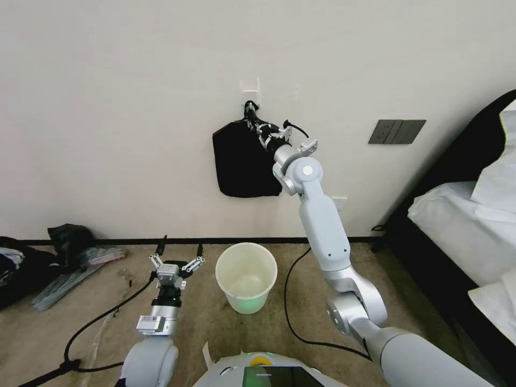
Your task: Place a trash bag onto the trash bin.
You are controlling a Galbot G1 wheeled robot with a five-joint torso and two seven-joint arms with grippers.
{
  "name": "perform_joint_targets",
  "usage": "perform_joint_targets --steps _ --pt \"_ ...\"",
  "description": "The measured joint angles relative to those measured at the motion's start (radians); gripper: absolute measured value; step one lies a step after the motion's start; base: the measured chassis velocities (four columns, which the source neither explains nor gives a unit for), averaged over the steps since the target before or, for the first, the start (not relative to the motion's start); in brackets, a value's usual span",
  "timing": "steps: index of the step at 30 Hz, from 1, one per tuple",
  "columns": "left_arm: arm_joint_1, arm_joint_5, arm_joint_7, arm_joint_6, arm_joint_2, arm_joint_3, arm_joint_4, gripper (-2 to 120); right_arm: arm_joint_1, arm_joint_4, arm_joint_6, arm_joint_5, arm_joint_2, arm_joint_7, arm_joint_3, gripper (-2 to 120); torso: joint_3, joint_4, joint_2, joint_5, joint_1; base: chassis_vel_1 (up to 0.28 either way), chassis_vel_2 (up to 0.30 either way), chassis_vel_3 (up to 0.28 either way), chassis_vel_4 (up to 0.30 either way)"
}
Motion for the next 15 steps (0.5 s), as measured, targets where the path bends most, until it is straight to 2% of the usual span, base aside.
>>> perform_joint_targets --steps 7,10,15 --pt "-0.002 -0.001 -0.001 0.002 0.003 0.001 0.002 100 -0.04 0.08 -0.006 -0.045 -0.032 0.0 -0.025 0 0.0 0.0001 0.0 0.0 0.0 0.0 0.0 0.0 0.0" --pt "-0.002 -0.004 -0.002 0.003 0.005 0.005 0.004 100 -0.109 0.176 -0.019 -0.083 -0.074 0.001 -0.054 0 0.0 0.0 0.0 0.0 0.0 0.0 0.0 0.0 0.0" --pt "-0.005 -0.007 -0.003 0.007 0.007 0.014 0.004 100 -0.214 0.265 -0.032 -0.139 -0.117 0.0 -0.079 0 0.0 -0.0001 0.0 0.0001 0.0 0.0 0.0 0.0 0.0"
